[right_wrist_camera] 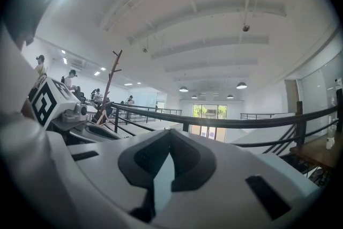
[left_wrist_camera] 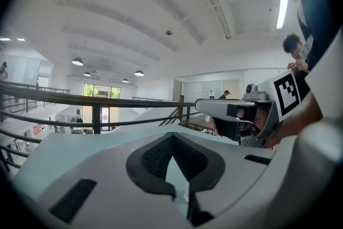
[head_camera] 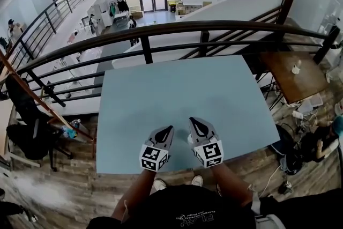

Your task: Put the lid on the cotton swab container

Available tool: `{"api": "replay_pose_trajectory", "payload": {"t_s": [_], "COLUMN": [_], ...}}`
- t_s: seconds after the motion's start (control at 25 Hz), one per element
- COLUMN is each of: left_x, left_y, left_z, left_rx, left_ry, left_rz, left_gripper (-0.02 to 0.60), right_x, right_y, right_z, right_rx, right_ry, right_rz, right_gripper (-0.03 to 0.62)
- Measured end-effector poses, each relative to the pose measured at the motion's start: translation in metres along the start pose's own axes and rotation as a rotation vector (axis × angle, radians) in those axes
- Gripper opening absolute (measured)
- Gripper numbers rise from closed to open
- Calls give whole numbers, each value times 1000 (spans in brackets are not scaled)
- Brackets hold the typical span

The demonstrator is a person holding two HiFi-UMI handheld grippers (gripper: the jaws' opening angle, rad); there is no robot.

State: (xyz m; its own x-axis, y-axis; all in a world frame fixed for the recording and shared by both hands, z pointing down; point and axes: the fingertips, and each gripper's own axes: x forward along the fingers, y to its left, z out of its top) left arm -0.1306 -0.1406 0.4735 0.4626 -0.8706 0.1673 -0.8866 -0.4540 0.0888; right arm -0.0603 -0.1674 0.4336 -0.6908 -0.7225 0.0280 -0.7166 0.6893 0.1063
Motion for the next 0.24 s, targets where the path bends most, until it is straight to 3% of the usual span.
{"api": "replay_pose_trajectory", "payload": {"t_s": [0.24], "left_x": [5], "left_y": [1], "left_z": [3], "left_rx": [7], "left_ry": [-4], "left_rz": [9], "left_gripper": [9], "right_x": [1], "right_y": [-1], "right_z": [-1], "right_rx": [8], "right_ry": [-16], "right_rz": [12], "right_gripper": [18]}}
